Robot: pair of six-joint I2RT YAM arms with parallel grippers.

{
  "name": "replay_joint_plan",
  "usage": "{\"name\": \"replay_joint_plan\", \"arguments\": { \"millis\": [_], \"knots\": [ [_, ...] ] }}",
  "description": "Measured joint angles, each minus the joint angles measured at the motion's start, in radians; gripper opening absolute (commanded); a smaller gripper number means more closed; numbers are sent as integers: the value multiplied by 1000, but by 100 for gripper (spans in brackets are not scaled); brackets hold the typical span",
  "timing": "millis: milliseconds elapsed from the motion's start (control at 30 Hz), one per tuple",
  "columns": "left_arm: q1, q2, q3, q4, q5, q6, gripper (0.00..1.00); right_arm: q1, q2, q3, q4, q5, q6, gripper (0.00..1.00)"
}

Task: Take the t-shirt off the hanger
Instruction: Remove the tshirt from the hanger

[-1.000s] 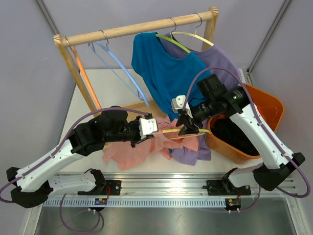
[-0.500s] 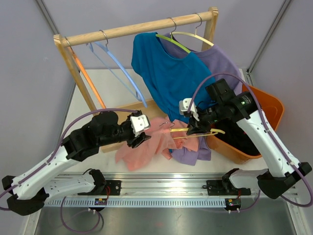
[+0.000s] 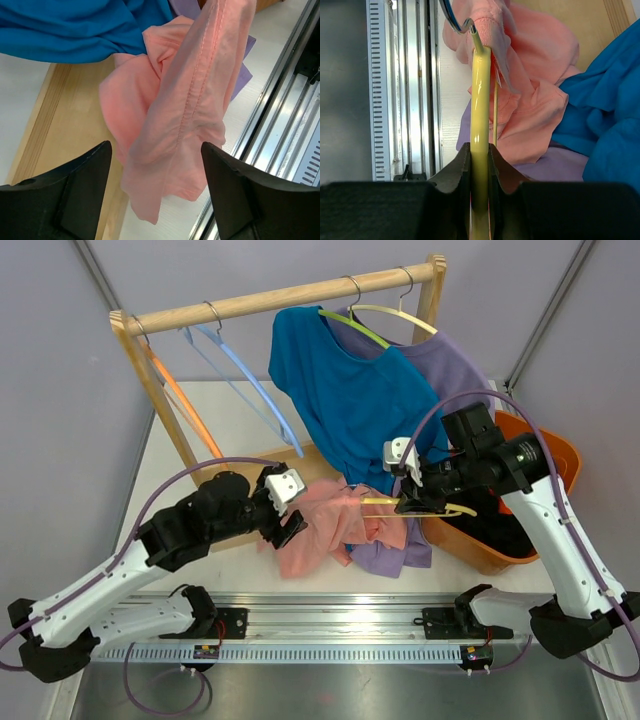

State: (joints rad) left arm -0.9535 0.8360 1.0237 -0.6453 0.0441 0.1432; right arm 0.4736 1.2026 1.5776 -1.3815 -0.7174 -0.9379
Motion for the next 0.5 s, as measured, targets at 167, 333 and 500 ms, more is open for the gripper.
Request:
{"name": "replay_joint_plan", "arguments": {
  "millis": [167, 333, 500],
  "knots": [
    [0, 86, 0, 17, -56, -72, 61, -1, 32, 18, 0, 0, 41, 0],
    [0, 142, 0, -18, -129, -111, 61, -2, 47, 31, 0, 7, 70, 0],
    [1, 120, -23, -23, -171, -148, 31, -13, 51, 40, -2, 10, 93, 0]
  ]
}}
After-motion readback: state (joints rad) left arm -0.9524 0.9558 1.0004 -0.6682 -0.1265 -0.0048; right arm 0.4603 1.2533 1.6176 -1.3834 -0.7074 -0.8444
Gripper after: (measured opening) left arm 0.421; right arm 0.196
